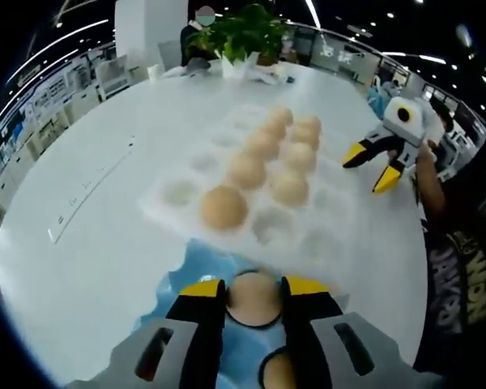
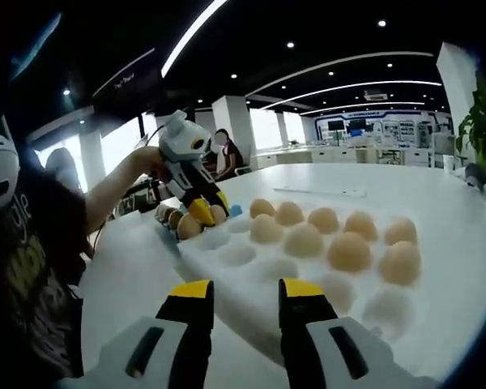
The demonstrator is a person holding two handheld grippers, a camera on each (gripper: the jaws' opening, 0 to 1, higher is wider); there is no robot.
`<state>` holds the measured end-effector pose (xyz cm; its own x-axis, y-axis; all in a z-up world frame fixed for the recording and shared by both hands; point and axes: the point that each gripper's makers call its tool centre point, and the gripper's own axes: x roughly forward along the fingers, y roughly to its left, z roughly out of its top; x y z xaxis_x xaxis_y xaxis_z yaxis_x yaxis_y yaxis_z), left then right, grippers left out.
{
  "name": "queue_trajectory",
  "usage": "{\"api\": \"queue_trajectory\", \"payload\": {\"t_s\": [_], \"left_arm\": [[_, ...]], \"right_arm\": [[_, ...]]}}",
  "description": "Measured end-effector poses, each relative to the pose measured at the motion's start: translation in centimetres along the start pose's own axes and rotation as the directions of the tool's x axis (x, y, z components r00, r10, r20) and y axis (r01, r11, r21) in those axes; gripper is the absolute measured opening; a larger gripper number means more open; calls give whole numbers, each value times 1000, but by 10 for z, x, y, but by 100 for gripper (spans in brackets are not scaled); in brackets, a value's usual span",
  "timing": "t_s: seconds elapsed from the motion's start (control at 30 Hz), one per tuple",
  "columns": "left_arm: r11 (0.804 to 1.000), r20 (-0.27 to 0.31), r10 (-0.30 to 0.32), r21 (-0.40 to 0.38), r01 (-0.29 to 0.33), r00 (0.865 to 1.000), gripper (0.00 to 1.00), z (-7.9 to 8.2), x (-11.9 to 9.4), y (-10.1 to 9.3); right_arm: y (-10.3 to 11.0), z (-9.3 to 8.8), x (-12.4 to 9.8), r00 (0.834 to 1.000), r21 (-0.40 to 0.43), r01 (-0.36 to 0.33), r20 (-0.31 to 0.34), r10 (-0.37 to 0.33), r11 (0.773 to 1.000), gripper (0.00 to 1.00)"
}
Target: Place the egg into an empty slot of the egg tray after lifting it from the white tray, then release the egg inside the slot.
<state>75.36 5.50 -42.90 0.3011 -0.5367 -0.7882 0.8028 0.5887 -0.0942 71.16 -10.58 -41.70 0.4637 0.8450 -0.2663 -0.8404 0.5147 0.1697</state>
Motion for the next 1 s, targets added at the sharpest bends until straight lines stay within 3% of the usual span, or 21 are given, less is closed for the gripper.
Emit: {"api": "queue_trajectory", "payload": {"t_s": [0.4, 1.0], "left_arm": [[999, 46, 43, 1, -43, 998, 27, 13, -12, 19], [994, 88, 106, 4, -107, 990, 27, 11, -31, 22]], "right_arm": [[-2, 1, 1, 1000, -3, 7, -3, -7, 1000, 33], [2, -1, 0, 999, -14, 18, -28, -18, 1000, 35]]}}
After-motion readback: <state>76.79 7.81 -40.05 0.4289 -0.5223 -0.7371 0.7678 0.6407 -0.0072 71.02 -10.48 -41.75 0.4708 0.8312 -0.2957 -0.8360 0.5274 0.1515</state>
